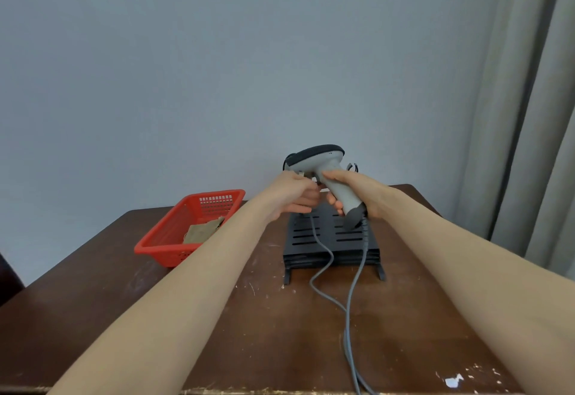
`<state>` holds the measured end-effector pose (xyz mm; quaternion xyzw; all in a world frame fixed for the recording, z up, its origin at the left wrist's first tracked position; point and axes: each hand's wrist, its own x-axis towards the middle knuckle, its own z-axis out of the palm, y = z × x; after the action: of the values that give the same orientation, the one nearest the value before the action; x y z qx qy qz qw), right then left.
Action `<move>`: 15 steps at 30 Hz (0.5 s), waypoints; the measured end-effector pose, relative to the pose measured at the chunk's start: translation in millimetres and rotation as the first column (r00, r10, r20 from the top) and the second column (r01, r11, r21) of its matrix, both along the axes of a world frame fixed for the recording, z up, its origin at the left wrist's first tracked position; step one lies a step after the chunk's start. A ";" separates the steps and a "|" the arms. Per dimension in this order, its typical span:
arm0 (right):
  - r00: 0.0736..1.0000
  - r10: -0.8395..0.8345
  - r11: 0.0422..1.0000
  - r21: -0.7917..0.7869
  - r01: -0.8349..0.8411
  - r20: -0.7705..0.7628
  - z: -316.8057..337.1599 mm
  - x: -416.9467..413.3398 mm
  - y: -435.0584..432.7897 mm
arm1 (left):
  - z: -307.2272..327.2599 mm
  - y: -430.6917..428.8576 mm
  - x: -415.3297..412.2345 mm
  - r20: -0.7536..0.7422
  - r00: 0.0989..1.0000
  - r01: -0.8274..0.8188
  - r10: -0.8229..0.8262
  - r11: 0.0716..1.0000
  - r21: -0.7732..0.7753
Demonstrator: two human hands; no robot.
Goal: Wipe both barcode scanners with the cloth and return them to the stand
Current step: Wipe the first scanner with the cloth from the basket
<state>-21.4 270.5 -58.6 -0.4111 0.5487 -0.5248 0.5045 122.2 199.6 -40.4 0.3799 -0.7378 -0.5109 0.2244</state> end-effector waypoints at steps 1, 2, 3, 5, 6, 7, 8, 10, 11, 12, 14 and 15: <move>1.000 0.006 1.000 0.008 -0.006 -0.010 -1.2 -1.7 -0.6 | -1.2 -2.1 4.2 0.059 0.998 0.004 -0.003 1.000 -0.015; 1.000 0.016 1.000 0.011 -0.016 -0.008 -2.1 -3.1 -0.6 | -3.4 -5.3 7.9 0.085 0.996 -0.012 0.013 1.000 -0.023; 1.000 0.025 1.000 0.010 -0.025 0.007 -3.7 -5.2 -1.7 | -6.1 -9.1 11.0 0.067 0.996 -0.049 0.050 0.998 -0.025; 0.997 0.036 0.999 0.010 -0.037 0.067 -5.4 -7.6 -2.6 | -12.0 -19.6 16.5 -0.104 0.978 -0.178 0.179 0.984 0.020; 0.995 0.039 0.999 0.015 -0.041 0.095 -5.8 -7.8 -2.8 | -14.3 -25.2 19.3 -0.211 0.945 -0.242 0.250 0.968 0.067; 0.993 0.041 0.999 0.024 -0.044 0.111 -6.1 -8.5 -3.5 | -15.5 -30.2 21.6 -0.299 0.902 -0.290 0.312 0.950 0.117; 0.992 0.047 0.998 0.039 -0.051 0.117 -6.7 -8.2 -4.6 | -17.1 -35.2 24.0 -0.360 0.860 -0.324 0.362 0.932 0.165; 0.990 0.072 0.995 0.055 -0.079 0.120 -7.9 -8.2 -4.9 | -19.3 -39.9 26.5 -0.418 0.804 -0.352 0.422 0.906 0.236; 0.990 0.086 0.994 0.058 -0.093 0.113 -8.6 -9.0 -5.3 | -20.2 -40.0 26.9 -0.431 0.789 -0.354 0.438 0.897 0.263; 0.990 0.096 0.993 0.065 -0.103 0.103 -9.1 -9.7 -5.9 | -21.4 -39.5 27.5 -0.439 0.779 -0.350 0.447 0.892 0.287; 0.989 0.125 0.989 0.075 -0.131 0.084 -10.4 -10.3 -7.6 | -24.0 -38.4 28.6 -0.442 0.774 -0.336 0.454 0.885 0.321; 0.986 0.147 0.985 0.075 -0.153 0.072 -11.1 -10.4 -8.3 | -25.6 -38.9 28.9 -0.439 0.775 -0.332 0.455 0.884 0.329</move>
<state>-31.8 262.1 -69.7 -0.4129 0.5197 -0.4761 0.5768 151.1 160.7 -66.0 0.4034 -0.4911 -0.6161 0.4653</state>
